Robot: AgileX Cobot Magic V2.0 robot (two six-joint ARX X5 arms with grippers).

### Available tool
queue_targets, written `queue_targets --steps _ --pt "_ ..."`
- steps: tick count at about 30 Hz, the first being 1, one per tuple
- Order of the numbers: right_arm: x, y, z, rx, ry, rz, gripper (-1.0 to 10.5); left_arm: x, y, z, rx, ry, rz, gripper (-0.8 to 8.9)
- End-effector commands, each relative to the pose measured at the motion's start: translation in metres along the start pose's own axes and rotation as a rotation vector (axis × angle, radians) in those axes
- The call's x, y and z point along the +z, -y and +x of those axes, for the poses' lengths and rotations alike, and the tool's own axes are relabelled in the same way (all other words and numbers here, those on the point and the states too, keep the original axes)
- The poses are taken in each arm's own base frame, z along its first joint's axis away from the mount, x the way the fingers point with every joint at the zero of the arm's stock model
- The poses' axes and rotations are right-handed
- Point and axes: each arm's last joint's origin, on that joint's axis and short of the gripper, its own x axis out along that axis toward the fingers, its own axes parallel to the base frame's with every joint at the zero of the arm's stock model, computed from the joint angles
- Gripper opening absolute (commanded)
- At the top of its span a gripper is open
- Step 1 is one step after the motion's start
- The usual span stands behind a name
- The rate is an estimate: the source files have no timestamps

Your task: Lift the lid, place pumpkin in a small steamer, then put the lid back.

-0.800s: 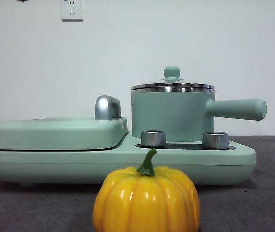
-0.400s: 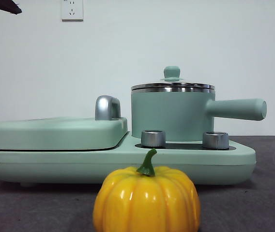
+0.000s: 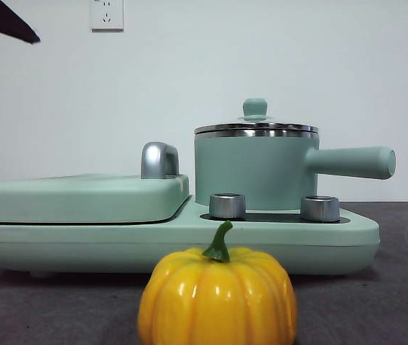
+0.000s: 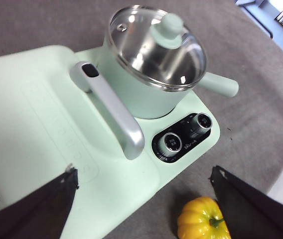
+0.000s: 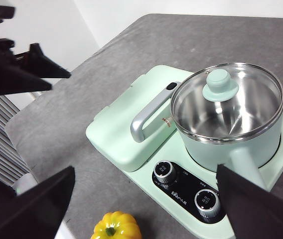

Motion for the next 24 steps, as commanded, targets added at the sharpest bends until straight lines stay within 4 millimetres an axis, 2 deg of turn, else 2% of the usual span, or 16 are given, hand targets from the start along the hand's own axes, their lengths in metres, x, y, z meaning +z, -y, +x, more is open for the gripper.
queue_targets --steps 1,6,13,17,24 --pt "0.004 -0.002 -0.001 0.004 0.011 -0.021 4.5 0.015 0.0 0.009 -0.015 -0.022 -0.003 4.36" --pt "0.004 -0.002 -0.001 0.004 0.011 -0.021 4.5 0.037 0.001 0.027 -0.033 -0.072 0.006 4.36" --pt "0.004 -0.002 -0.001 0.004 0.011 -0.021 4.5 0.081 0.007 0.059 0.021 -0.147 0.036 4.36" --pt "0.004 -0.002 -0.001 0.004 0.011 -0.021 4.5 0.103 0.011 0.082 0.054 -0.194 0.06 4.36" --pt "0.004 -0.002 -0.001 0.004 0.011 -0.021 4.5 0.13 0.018 0.125 0.077 -0.277 0.092 4.36"
